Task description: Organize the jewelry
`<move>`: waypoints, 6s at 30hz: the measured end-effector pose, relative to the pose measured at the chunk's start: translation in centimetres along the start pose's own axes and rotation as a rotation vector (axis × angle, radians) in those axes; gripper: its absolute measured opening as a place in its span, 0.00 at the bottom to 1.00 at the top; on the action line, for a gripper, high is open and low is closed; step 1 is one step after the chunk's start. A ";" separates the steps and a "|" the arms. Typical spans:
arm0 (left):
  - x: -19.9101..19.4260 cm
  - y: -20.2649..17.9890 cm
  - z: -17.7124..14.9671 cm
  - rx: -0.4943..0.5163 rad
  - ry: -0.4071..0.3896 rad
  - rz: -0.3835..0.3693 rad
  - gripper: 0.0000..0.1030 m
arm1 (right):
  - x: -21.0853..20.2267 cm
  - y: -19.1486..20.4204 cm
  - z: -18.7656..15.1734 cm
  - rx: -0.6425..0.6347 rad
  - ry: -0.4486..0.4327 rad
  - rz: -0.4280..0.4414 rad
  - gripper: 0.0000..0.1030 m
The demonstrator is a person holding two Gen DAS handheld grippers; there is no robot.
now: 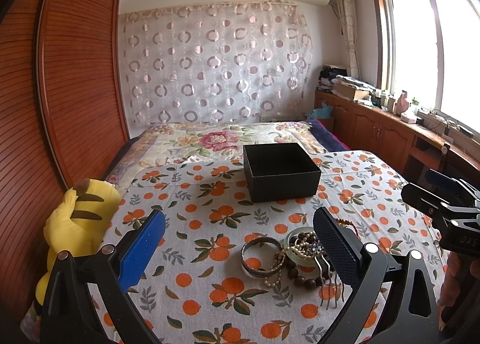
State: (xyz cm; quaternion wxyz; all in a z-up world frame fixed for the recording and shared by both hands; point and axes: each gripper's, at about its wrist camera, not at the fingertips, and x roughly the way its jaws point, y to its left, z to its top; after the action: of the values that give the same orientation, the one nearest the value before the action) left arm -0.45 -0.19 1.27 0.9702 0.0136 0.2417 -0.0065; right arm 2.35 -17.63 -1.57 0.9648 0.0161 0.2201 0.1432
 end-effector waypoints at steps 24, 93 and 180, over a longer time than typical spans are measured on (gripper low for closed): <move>3.6 0.2 -2.0 0.015 0.170 -0.073 0.93 | 1.4 0.4 -1.6 -0.030 0.062 0.053 0.97; 6.7 3.8 -3.4 0.020 0.267 -0.151 0.53 | 7.3 3.6 -5.6 -0.007 0.386 0.318 0.79; 18.9 -2.3 8.1 0.072 0.182 -0.193 0.64 | 17.0 -3.6 7.2 -0.102 0.251 0.158 0.58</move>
State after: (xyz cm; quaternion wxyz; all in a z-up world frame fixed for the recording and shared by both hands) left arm 19.99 -2.84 -0.55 0.9380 0.0254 0.3287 -0.1074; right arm 21.07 -16.06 -2.59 0.9149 -0.0337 0.3296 0.2305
